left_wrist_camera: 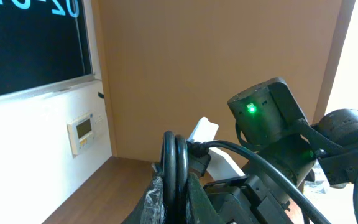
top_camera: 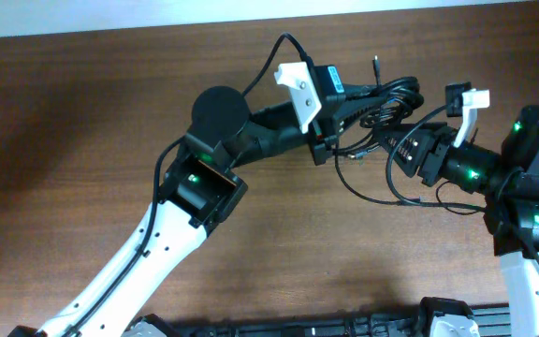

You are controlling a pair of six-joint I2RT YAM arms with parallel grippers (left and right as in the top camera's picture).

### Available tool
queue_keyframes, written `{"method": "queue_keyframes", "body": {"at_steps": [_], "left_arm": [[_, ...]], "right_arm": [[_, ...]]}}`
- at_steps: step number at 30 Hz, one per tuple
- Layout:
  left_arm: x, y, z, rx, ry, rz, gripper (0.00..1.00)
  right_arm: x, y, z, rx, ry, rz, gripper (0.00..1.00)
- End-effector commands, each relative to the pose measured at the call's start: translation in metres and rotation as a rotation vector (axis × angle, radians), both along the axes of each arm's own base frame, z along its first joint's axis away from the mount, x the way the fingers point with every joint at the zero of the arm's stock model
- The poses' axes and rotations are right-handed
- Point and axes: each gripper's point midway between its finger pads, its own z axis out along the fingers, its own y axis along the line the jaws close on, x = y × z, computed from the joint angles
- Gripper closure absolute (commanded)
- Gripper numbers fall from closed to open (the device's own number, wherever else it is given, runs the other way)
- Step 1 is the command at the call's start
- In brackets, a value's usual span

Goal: Untangle cables

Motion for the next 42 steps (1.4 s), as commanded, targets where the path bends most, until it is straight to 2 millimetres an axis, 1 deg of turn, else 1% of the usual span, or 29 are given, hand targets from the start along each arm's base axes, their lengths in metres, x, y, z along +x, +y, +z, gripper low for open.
{"method": "queue_keyframes", "body": {"at_steps": [1,2,5,7,11,14,15,18,24,26,28,30,32,33,34,36,38,42], "left_arm": [[-0.006,0.004,0.017,-0.026,-0.044,0.003,1.00],[-0.006,0.004,0.014,-0.021,-0.029,0.001,1.00],[-0.004,0.002,-0.002,0.030,0.037,-0.001,1.00],[-0.003,0.001,-0.007,0.039,0.066,-0.002,1.00],[-0.003,0.001,-0.006,0.035,0.077,-0.004,1.00],[-0.004,0.002,-0.002,0.022,0.059,-0.003,1.00],[-0.001,0.003,-0.002,0.021,0.061,0.012,1.00],[-0.003,0.002,-0.002,0.021,0.060,0.003,1.00],[-0.008,0.001,-0.003,0.028,0.060,-0.030,1.00],[-0.008,0.000,-0.009,0.045,0.081,-0.033,1.00],[-0.007,0.000,-0.015,0.064,0.105,-0.032,1.00],[-0.006,0.000,-0.015,0.065,0.109,-0.021,1.00],[0.000,0.002,-0.015,0.060,0.109,0.010,1.00],[0.000,0.002,-0.013,0.055,0.105,0.011,1.00],[0.000,0.002,-0.010,0.041,0.114,0.009,1.00],[-0.001,0.002,-0.006,0.022,0.128,0.005,1.00],[-0.001,0.002,-0.006,0.023,0.129,0.006,1.00],[0.000,0.002,-0.007,0.023,0.129,0.007,1.00]], "right_arm": [[0.004,-0.004,0.000,-0.054,-0.036,-0.024,0.55],[0.005,-0.005,0.000,-0.056,-0.036,-0.028,0.55],[0.006,-0.005,0.002,-0.040,-0.028,-0.035,0.54],[0.005,-0.004,0.004,-0.020,-0.021,-0.033,0.54],[0.006,-0.005,0.004,-0.025,-0.020,-0.040,0.54],[0.009,-0.009,0.000,-0.042,-0.007,-0.073,0.54],[0.012,-0.014,-0.006,-0.060,0.014,-0.110,0.54],[0.015,-0.028,-0.022,-0.108,0.079,-0.199,0.55],[0.018,-0.032,-0.023,-0.111,0.088,-0.230,0.56],[0.017,-0.026,-0.016,-0.085,0.064,-0.197,0.57],[0.014,-0.016,-0.004,-0.049,0.019,-0.126,0.56],[0.009,-0.007,0.003,-0.027,-0.016,-0.062,0.56],[-0.002,0.004,0.011,-0.022,-0.081,0.043,0.57],[-0.006,0.009,0.014,-0.018,-0.104,0.083,0.59],[-0.008,0.010,0.015,-0.012,-0.108,0.095,0.66],[-0.013,0.015,0.021,0.006,-0.139,0.143,0.72],[-0.021,0.022,0.032,0.037,-0.186,0.217,0.72],[-0.032,0.028,0.039,0.070,-0.210,0.288,0.72]]}}
